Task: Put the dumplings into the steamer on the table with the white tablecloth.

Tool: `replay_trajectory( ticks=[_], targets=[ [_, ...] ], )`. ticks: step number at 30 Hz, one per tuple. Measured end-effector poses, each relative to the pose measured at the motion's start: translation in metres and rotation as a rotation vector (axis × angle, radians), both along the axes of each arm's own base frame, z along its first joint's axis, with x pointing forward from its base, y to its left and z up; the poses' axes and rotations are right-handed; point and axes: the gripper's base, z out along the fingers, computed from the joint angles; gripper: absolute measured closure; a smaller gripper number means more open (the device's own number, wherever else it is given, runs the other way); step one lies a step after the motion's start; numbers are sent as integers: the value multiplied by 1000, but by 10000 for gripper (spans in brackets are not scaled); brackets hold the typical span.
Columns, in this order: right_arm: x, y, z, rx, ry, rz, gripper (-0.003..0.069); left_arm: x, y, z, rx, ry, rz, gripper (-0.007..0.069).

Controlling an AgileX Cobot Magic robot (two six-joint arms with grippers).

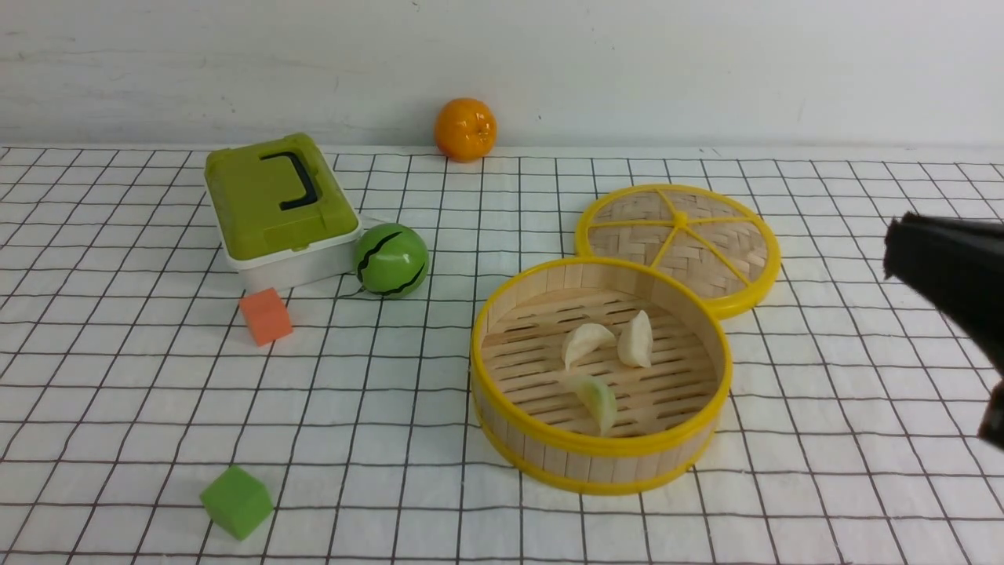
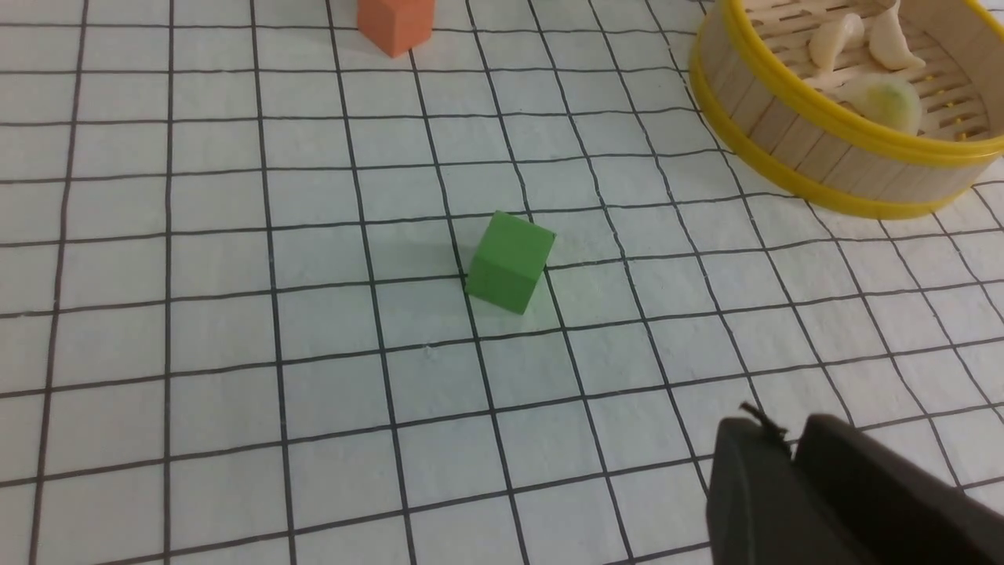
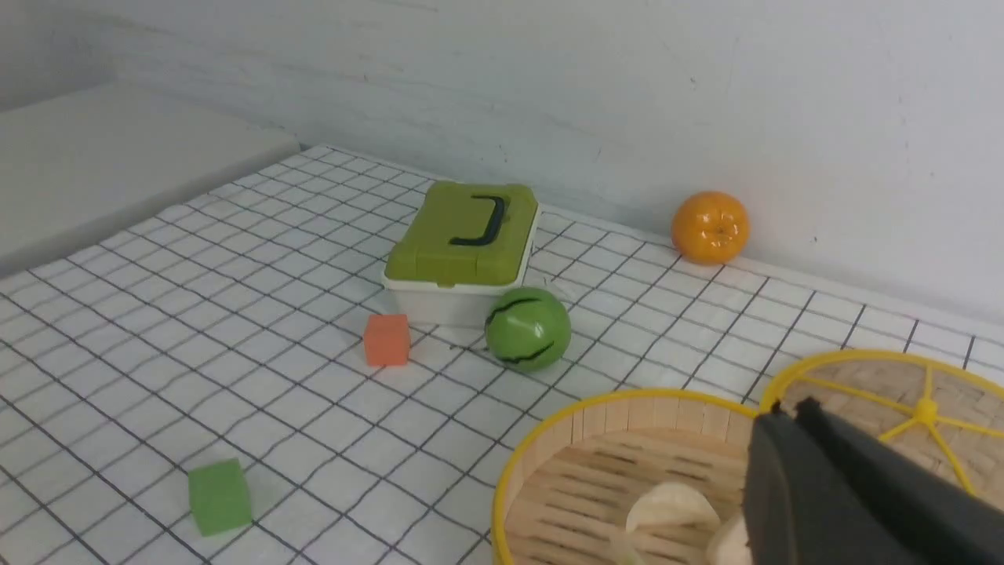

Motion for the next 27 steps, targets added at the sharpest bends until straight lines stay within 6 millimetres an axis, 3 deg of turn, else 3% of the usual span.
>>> replay_trajectory(
  ticks=[4, 12, 20, 27],
  targets=[
    [-8, -11, -31, -3, -3, -41, 671, 0, 0, 0, 0, 0, 0, 546],
    [-42, -60, -108, -22, -32, -326, 671, 0, 0, 0, 0, 0, 0, 538],
    [-64, -85, -155, 8, -100, -630, 671, 0, 0, 0, 0, 0, 0, 532],
    [-68, -86, -173, 3, 18, -662, 671, 0, 0, 0, 0, -1, 0, 528]
  ],
)
